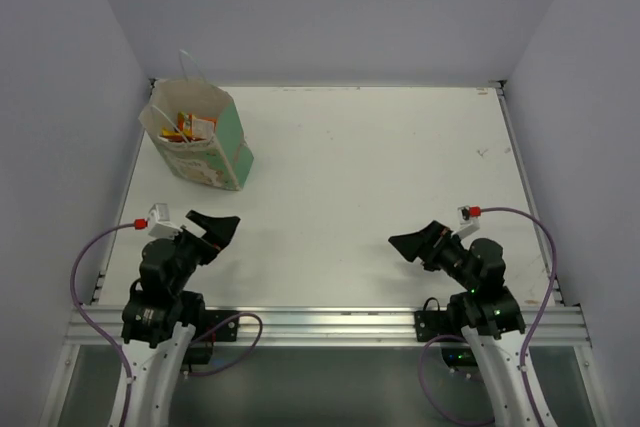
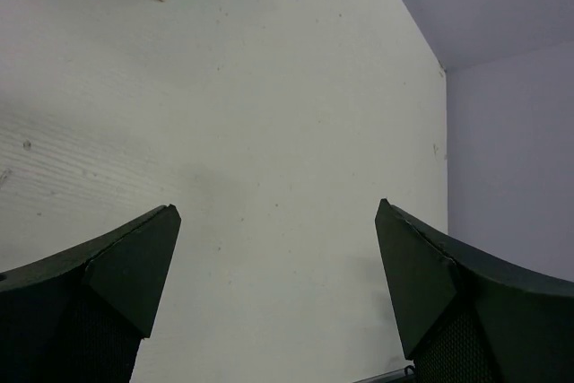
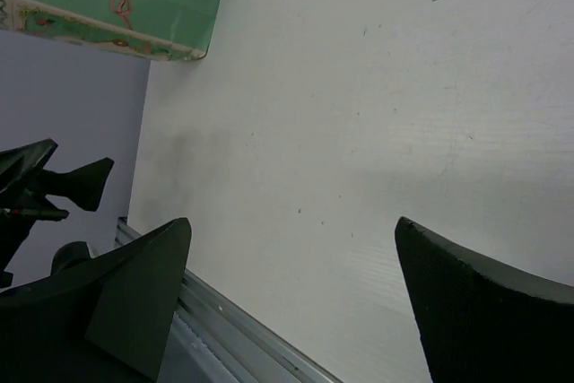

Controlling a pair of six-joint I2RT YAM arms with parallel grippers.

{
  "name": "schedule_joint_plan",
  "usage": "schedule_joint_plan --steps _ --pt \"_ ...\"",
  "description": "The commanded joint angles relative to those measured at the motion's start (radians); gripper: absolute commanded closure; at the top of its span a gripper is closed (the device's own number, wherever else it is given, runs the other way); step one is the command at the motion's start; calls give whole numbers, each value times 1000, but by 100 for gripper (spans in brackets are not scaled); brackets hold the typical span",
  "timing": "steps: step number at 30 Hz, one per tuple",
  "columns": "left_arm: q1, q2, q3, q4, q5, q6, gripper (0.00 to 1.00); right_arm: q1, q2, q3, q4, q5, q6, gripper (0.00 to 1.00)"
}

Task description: Take the snacks out of the paper bag

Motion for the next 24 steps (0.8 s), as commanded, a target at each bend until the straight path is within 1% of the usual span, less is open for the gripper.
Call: schedule_joint_plan --steps 1,5,8,10,11,12,13,14,15,17,18,19,20,21,22,23,24 --pt "10 -146 68 8 21 36 0 -6 -190 53 -15 -6 -47 1" --pt "10 -141 139 11 -13 54 0 -4 -174 68 16 -23 -56 1" --pt "10 -94 228 -4 -48 103 2 -4 -141 77 53 -46 -56 1" --pt "10 -1 370 -36 -86 182 5 -4 -63 111 68 -67 -86 1" --pt "10 51 370 -48 -100 183 5 -6 -62 111 70 -69 -97 1" --pt "10 145 457 -58 -105 225 5 -4 -44 134 71 -63 -102 1" --pt "10 197 511 -91 -169 239 5 -4 -30 146 65 -52 -107 1" --pt "10 245 562 -110 -195 253 5 -4 -32 158 65 -37 -122 1" --pt "10 347 670 -133 -215 282 5 -4 -33 181 64 -31 -129 1" --pt "10 453 787 -170 -287 292 5 -4 -16 218 64 -20 -148 1" --pt "10 556 903 -186 -307 289 5 -4 -9 229 67 -20 -154 1" --pt "10 605 956 -205 -330 287 5 -4 20 240 70 -20 -156 1" --pt "10 645 997 -197 -332 287 5 -4 34 261 68 -17 -159 1" --pt "10 728 1066 -181 -325 286 5 -4 54 273 67 -17 -162 1" --pt "9 773 1106 -182 -314 281 5 -3 76 287 65 -17 -168 1" --pt "10 817 1181 -188 -308 270 5 -4 127 316 65 -18 -172 1" --pt "10 904 1214 -212 -297 266 5 -3 158 333 53 -26 -192 2"
